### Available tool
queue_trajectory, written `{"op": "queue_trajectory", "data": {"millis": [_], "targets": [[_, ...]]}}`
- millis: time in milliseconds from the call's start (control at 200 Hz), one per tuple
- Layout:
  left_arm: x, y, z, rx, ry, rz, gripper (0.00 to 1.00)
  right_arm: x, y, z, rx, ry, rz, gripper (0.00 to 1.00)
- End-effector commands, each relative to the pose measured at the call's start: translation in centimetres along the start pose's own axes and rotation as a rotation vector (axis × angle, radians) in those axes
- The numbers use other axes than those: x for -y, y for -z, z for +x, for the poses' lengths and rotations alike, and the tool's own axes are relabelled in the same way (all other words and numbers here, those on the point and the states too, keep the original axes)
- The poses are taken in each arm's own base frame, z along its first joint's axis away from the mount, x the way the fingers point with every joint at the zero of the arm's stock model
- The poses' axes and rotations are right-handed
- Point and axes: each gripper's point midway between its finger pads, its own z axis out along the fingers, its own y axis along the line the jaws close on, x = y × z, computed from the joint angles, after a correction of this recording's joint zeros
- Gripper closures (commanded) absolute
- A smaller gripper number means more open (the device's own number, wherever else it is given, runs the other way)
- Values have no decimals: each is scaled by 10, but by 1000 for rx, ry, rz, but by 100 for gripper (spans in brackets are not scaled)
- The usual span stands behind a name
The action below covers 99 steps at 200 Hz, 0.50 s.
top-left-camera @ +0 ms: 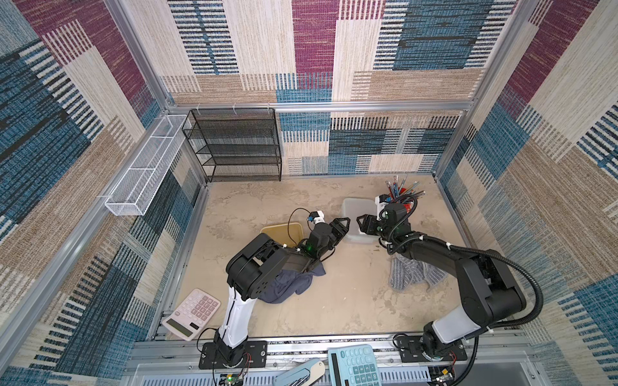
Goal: Wipe the insides of the lunch boxes
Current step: Open the fastener of the lunch box.
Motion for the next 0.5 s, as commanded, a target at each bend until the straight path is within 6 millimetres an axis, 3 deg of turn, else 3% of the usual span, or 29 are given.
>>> {"op": "queue_trajectory", "data": {"millis": [0, 125, 331, 491], "targets": [[11, 2, -4, 68, -15, 39, 32, -2, 11, -10, 16, 14, 9, 30], [3, 7, -3, 125, -23, 11, 31, 1, 12, -18, 36, 37, 12, 29], [3, 3, -5, 170, -17, 25, 31, 18, -5, 0, -28, 48, 41, 35], [-1, 2, 5, 175, -24, 7, 31, 30, -7, 3, -40, 51, 66, 32]]}}
